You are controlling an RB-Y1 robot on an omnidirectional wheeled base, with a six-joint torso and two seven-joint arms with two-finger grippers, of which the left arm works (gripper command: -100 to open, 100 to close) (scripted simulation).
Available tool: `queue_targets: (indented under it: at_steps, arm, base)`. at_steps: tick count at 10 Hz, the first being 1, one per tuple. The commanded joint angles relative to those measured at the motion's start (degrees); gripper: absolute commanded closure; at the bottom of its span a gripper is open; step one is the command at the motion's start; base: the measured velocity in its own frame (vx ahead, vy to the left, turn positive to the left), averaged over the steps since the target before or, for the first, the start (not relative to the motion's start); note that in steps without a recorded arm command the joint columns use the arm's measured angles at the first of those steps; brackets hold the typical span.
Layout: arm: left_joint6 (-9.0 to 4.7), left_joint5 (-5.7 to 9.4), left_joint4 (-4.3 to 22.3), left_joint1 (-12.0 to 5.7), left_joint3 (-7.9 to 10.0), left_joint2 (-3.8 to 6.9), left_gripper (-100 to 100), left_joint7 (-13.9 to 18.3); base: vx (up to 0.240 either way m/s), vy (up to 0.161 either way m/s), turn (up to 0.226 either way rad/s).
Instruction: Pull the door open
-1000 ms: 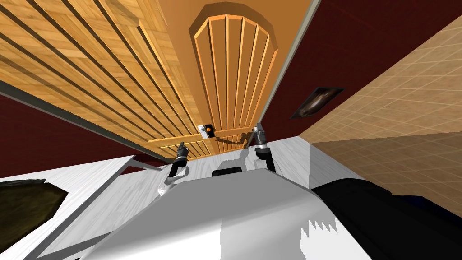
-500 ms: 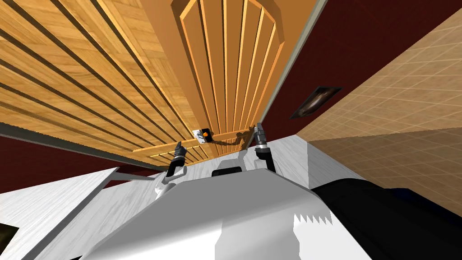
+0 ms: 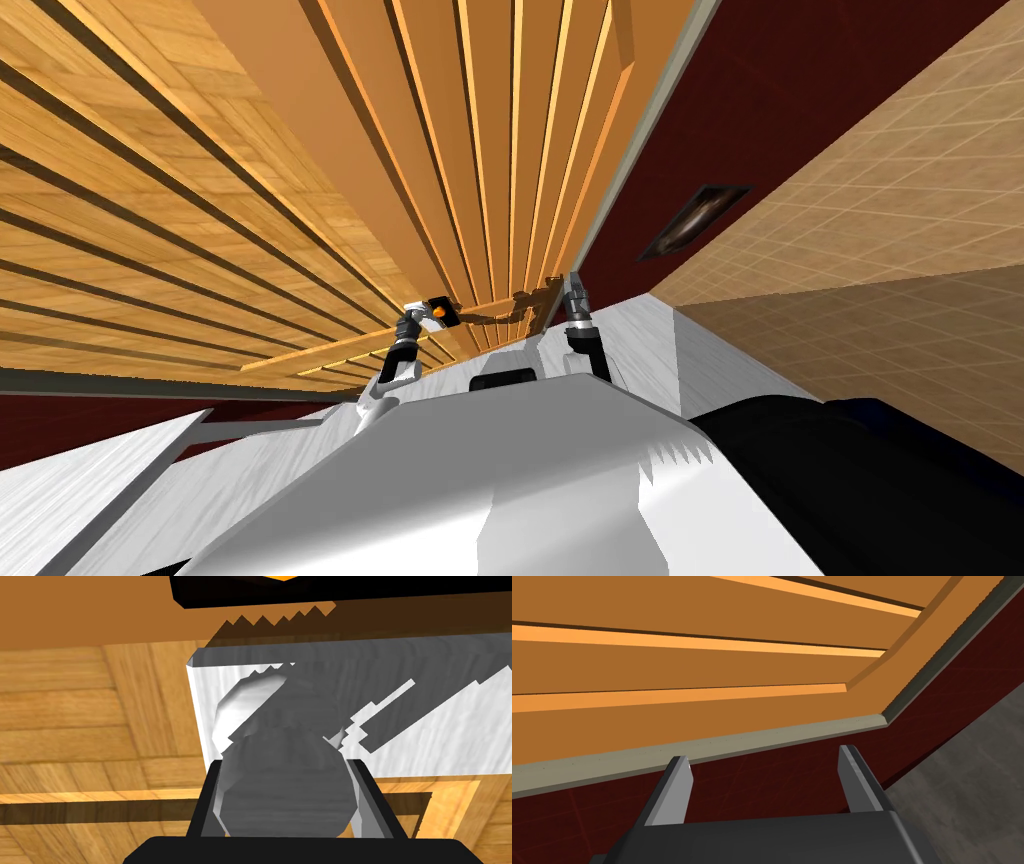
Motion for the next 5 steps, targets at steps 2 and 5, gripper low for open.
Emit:
queue_targets:
  at_steps: [2, 5]
  arm:
    - [-0.01, 0.01, 0.1, 0.07, 0.04, 0.04, 100, 0.0]
    - [-0.01, 0.01, 0.1, 0.07, 0.04, 0.04, 100, 0.0]
  base:
    - [-0.031, 0.014, -0.015]
    - [-0.010, 0.001, -0.001]
